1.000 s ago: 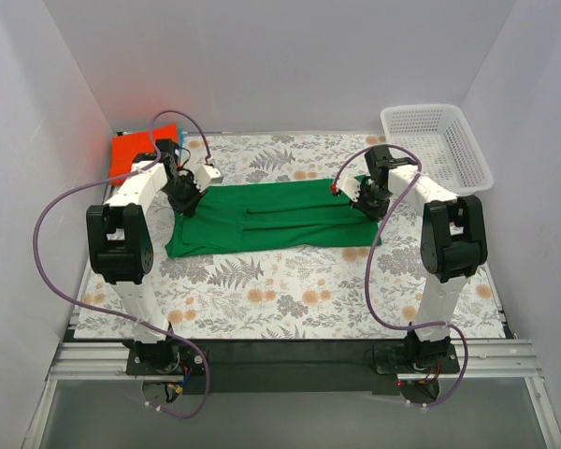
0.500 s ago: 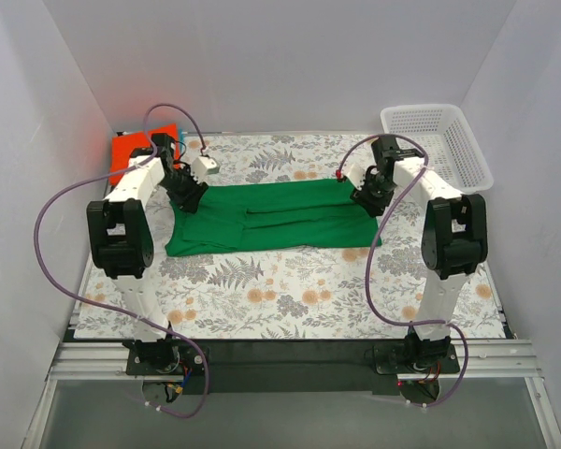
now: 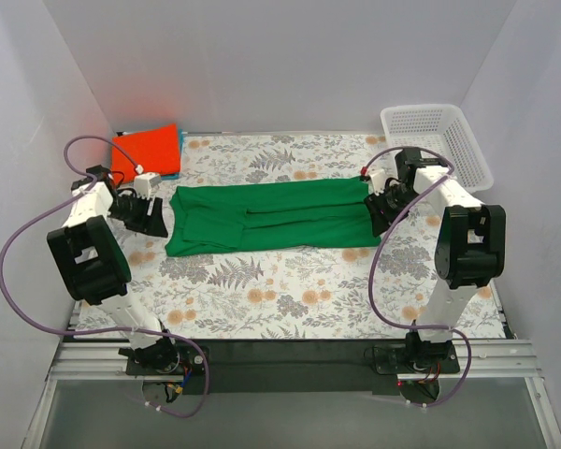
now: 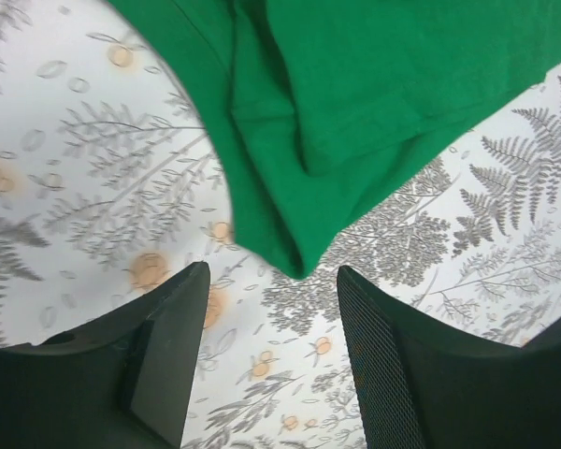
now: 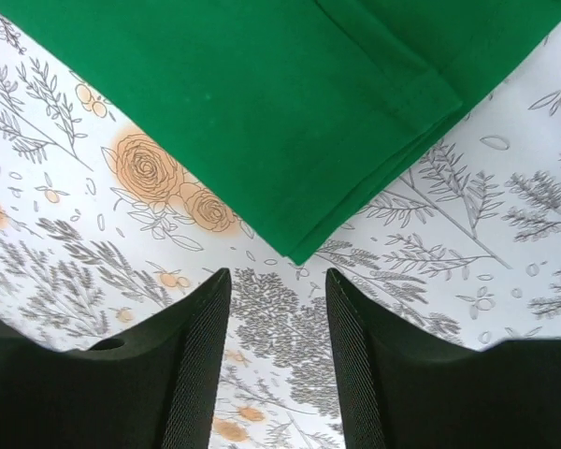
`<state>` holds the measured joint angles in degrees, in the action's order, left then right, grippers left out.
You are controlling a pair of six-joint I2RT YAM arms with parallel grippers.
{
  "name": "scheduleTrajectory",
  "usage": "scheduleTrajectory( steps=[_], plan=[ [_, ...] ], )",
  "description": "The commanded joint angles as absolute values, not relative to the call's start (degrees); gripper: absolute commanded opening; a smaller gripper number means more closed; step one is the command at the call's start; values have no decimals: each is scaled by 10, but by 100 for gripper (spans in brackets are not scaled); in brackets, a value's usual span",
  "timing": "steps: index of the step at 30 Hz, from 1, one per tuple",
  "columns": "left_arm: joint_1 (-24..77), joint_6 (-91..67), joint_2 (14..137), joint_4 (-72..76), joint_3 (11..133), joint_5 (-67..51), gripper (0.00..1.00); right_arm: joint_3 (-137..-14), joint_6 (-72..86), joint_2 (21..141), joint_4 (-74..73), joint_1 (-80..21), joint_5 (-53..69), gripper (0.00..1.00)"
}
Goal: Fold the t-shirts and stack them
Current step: Fold the tshirt
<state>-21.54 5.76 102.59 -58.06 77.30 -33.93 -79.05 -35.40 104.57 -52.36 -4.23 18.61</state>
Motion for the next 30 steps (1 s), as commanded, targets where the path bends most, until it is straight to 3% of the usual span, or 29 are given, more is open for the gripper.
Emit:
scheduleTrajectory(
  steps=[1,15,21,24,30],
  plan=[
    [-215,26,993,-563,738,-384,56,-789,-282,1053,-521,-25,226,53],
    [-217,19,977,-526,664,-381,60,-799,-231,1116,-495,-15,228,54],
    [-217,24,982,-527,657,-384,61,-797,-228,1127,-494,-15,236,48],
    [-217,25,982,-526,650,-386,62,-795,-227,1126,-494,-15,239,39],
    [-217,25,986,-525,650,-395,62,-791,-229,1124,-495,-12,236,4]
  ],
)
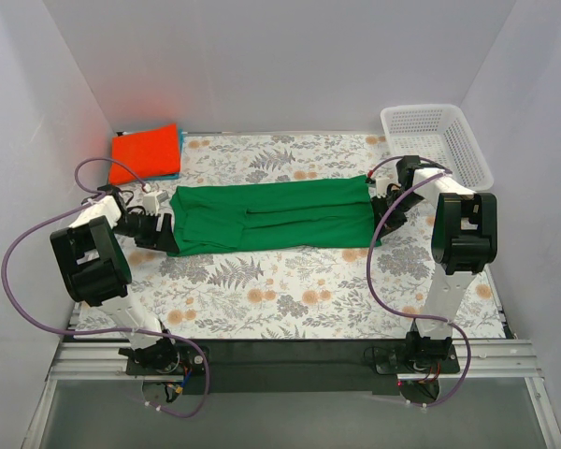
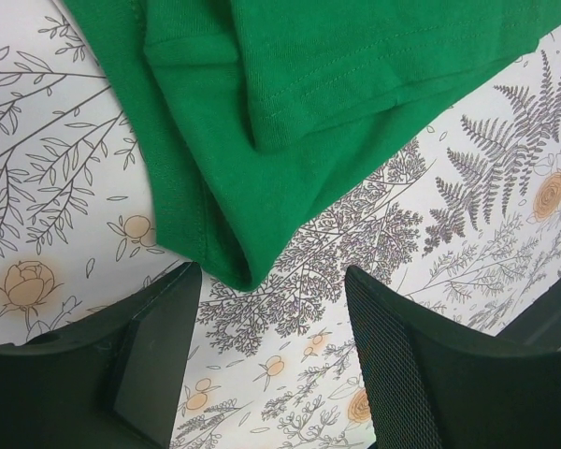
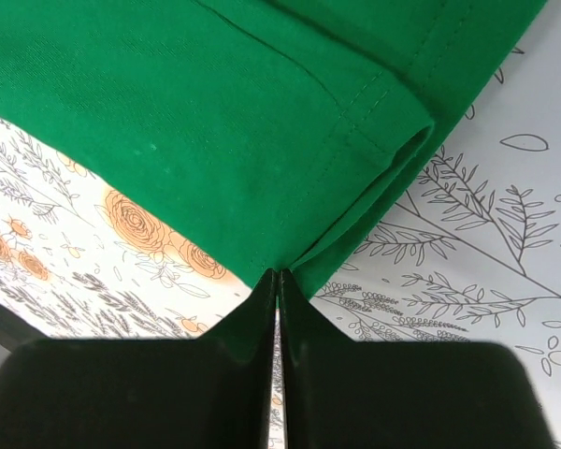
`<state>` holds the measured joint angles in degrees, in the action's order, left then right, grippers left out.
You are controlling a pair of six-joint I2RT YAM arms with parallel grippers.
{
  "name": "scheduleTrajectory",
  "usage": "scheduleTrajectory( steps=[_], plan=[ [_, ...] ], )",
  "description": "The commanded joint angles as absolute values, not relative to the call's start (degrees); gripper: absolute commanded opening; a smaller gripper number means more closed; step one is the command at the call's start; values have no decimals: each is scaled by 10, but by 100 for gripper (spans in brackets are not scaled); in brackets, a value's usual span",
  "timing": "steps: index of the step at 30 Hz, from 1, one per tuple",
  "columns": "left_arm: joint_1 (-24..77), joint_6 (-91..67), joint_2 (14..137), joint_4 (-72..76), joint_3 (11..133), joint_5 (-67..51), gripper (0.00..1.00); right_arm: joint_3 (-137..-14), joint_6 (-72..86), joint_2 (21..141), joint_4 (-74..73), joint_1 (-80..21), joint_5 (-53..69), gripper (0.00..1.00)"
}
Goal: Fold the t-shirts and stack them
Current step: Fold the tshirt
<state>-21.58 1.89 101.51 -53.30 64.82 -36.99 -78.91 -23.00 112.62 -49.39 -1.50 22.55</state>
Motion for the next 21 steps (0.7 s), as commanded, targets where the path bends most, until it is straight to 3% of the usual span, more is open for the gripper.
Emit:
scheduleTrajectory(
  steps=[1,10,17,20,21],
  plan=[
    [-217,26,989,-526,652,-396,61,-791,-229,1124,-495,-11,236,1],
    [-217,32,1012,-526,662,-408,51,-793,-231,1124,-496,-10,235,1],
    [-217,27,1032,-532,679,-410,26,-795,-236,1123,-497,-8,229,1],
    [-217,18,1040,-540,700,-409,11,-799,-237,1122,-498,-6,223,1],
    [-217,18,1042,-543,706,-403,2,-803,-239,1121,-498,-5,222,1]
  ],
)
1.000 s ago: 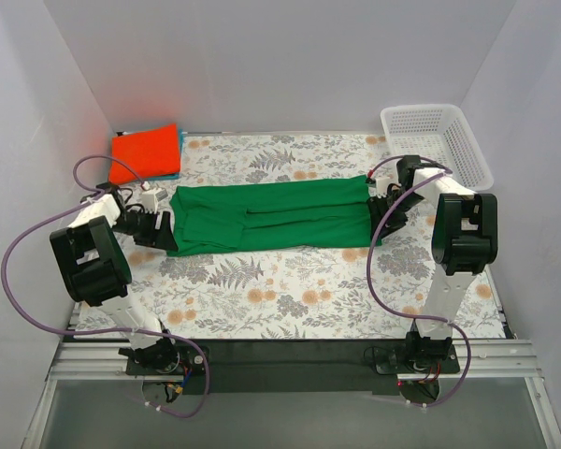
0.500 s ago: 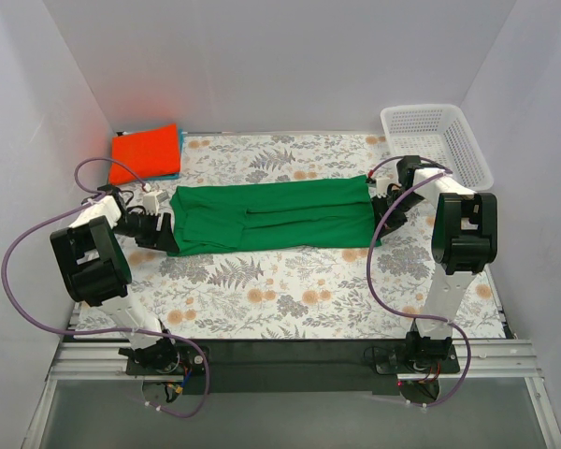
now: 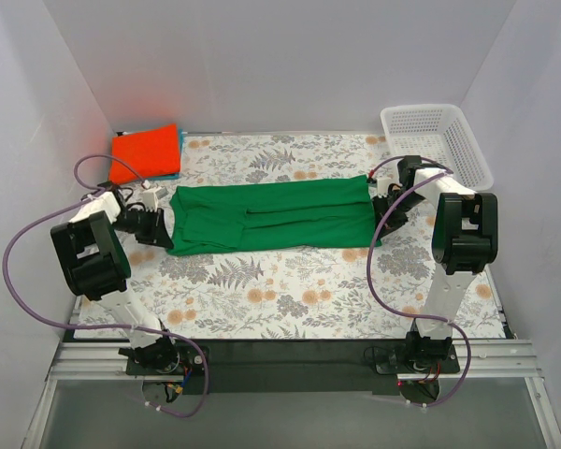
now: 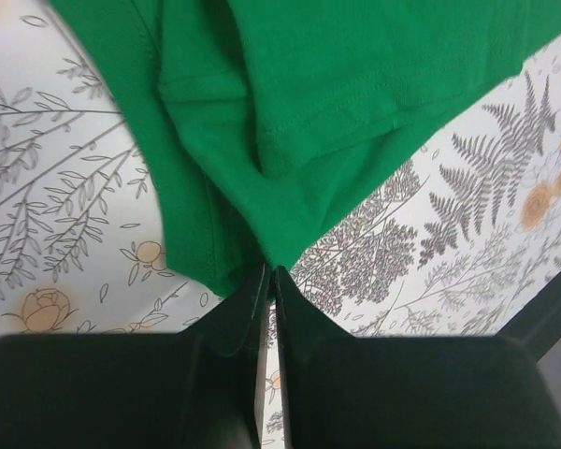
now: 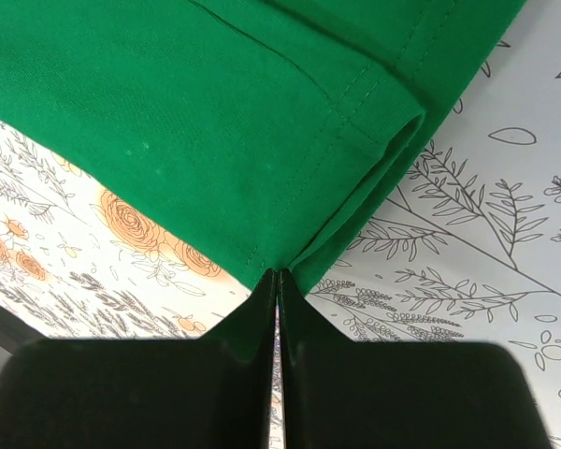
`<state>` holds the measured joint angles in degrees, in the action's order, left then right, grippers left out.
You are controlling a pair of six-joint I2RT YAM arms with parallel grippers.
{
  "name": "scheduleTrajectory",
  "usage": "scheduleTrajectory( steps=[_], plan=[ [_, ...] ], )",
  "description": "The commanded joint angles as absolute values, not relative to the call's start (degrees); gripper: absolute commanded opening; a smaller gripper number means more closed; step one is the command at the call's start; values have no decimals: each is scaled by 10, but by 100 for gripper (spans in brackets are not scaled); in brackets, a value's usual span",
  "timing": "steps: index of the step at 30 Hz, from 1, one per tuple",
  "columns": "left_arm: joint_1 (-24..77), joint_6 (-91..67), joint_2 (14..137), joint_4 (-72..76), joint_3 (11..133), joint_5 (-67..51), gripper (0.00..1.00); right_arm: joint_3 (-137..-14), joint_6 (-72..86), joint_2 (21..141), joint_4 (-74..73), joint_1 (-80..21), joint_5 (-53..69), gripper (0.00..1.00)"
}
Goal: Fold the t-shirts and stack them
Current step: Fold the tshirt
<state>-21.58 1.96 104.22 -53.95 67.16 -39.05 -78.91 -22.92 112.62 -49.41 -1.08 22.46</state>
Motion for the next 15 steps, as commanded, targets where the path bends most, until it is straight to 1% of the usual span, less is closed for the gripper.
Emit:
scheduleTrajectory(
  steps=[1,5,6,8,15],
  plan=[
    [-218,17,1042,-545,711,-401,0,-808,-240,1120,-499,-5,218,1],
    [-225,19,1045,-583,759,-381,0,-822,-256,1111,-511,-6,205,1],
    [-227,23,1047,-591,778,-377,0,-822,-260,1108,-512,10,202,1],
    [-227,31,1052,-609,787,-361,0,-812,-275,1100,-517,11,191,1],
    [-228,47,1049,-598,729,-311,0,-739,-324,1088,-498,11,146,1]
  ],
)
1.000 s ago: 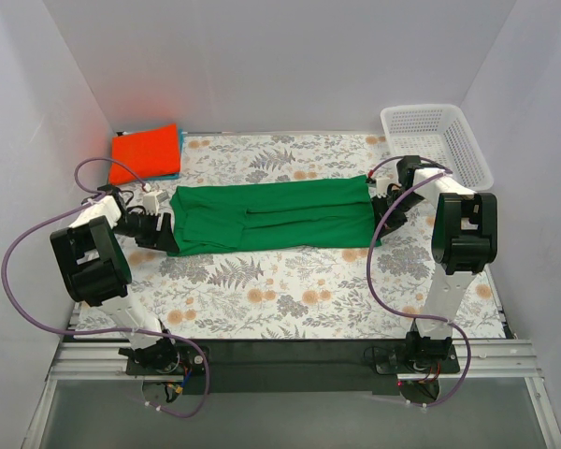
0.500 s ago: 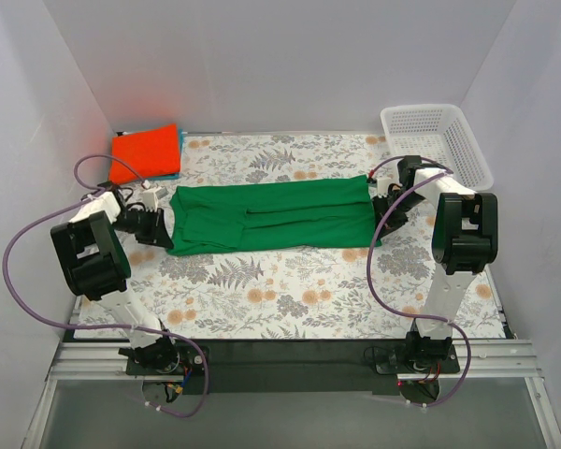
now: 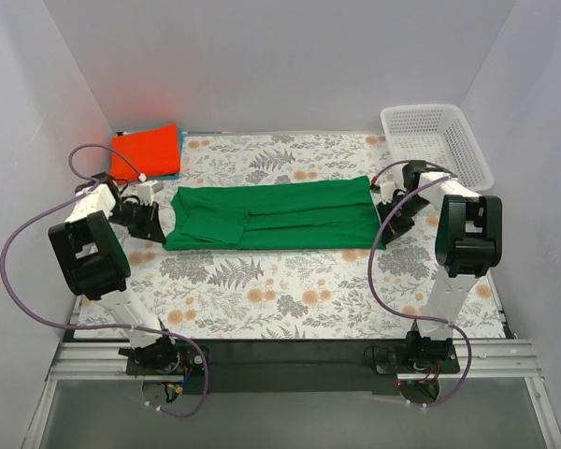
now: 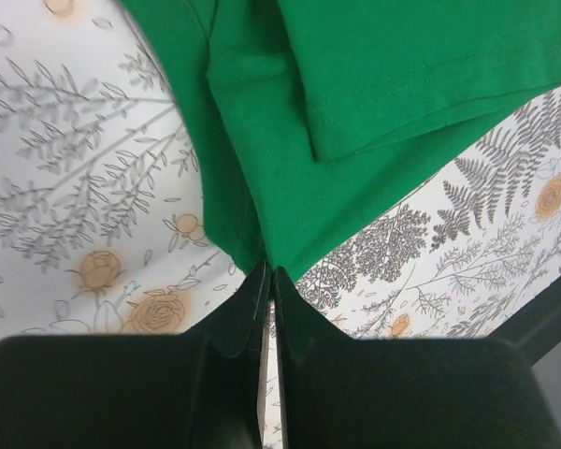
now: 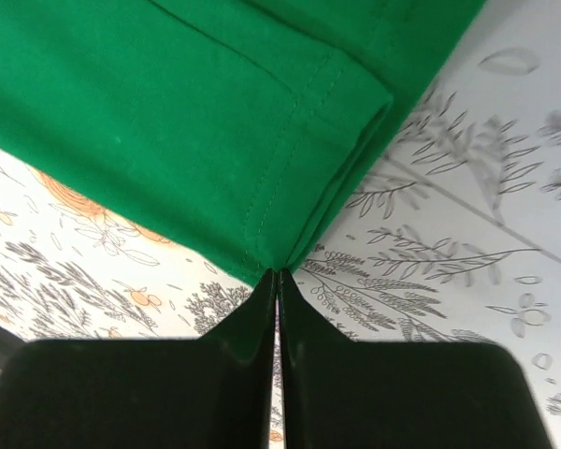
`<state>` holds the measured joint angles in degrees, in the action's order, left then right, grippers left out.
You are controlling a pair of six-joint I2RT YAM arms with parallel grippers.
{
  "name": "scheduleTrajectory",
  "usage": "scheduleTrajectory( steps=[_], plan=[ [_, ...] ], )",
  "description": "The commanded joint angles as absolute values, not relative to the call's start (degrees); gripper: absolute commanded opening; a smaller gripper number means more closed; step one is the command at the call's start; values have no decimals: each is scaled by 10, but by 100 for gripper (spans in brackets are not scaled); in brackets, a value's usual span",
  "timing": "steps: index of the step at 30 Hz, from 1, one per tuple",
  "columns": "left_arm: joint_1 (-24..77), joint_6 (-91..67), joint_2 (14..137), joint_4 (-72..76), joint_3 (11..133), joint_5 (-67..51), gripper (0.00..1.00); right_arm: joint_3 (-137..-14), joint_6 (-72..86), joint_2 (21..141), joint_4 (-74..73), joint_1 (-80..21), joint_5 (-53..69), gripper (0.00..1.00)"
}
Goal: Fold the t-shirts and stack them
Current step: Fold the tshirt
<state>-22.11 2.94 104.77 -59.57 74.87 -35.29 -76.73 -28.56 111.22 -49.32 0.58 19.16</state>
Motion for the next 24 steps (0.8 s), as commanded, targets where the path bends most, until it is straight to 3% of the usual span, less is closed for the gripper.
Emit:
scheduleTrajectory(
  steps=[1,19,24],
  plan=[
    [-228,50,1049,-594,709,-309,0,-731,-325,1089,-493,11,145,1],
    [-228,51,1018,-540,606,-280,0,-669,-337,1046,-494,4,147,1],
    [-228,39,988,-569,644,-315,34,-694,-336,1028,-518,4,167,36]
  ],
)
